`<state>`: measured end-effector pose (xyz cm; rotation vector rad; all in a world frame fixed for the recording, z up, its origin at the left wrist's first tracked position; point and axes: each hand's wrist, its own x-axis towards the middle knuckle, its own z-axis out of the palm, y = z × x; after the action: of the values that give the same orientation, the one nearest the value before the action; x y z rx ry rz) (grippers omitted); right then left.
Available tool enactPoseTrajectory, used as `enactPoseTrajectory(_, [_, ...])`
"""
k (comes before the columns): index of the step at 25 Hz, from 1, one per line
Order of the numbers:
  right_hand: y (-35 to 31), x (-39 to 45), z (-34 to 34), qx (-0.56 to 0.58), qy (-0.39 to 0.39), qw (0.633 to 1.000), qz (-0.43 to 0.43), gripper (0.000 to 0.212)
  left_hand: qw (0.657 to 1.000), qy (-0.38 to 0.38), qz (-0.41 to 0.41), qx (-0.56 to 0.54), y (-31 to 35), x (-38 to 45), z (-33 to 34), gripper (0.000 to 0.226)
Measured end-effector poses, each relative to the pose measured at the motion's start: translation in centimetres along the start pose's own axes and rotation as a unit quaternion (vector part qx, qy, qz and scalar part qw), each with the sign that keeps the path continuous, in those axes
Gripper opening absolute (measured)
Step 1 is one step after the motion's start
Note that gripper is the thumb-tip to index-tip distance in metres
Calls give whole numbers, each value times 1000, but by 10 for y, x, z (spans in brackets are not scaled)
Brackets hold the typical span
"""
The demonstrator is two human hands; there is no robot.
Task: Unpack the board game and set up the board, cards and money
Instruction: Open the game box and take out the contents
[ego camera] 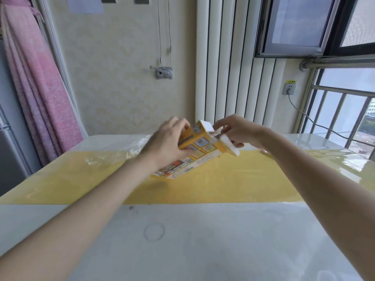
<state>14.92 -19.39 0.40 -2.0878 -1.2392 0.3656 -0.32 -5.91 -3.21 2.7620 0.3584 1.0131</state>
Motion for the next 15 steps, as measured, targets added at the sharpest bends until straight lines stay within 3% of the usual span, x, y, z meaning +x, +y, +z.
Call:
enactPoseTrajectory(2, [10, -2, 5, 28, -34, 999, 14, 20, 997, 42, 45, 39, 7, -22, 28, 44])
enactPoseTrajectory(4, [30, -7, 15, 128, -63, 986, 83, 18, 993, 44, 78, 75, 16, -42, 56, 53])
enactPoseTrajectory(5, [42, -9, 20, 179, -69, 975, 115, 17, 992, 29, 86, 84, 21, -49, 69, 56])
enactPoseTrajectory(7, [68, -14, 33, 235, -70, 956, 162, 14, 995, -73, 72, -5, 34, -55, 82, 51])
enactPoseTrajectory(9, [88, -20, 46, 236, -81, 949, 194, 18, 972, -193, 1, -134, 36, -57, 81, 43])
enactPoseTrajectory(10, [95, -23, 51, 241, -86, 945, 206, 22, 971, -199, -57, -116, 29, -54, 79, 42])
enactPoseTrajectory(12, [102, -25, 55, 267, -84, 936, 214, 25, 954, -219, -199, 42, 5, -49, 67, 52])
enactPoseTrajectory(13, [102, -24, 55, 276, -80, 933, 217, 25, 920, -257, -274, 111, -6, -49, 59, 59])
enactPoseTrajectory(15, [98, -20, 57, 285, -68, 930, 223, 25, 866, -314, -378, 88, -20, -54, 54, 63])
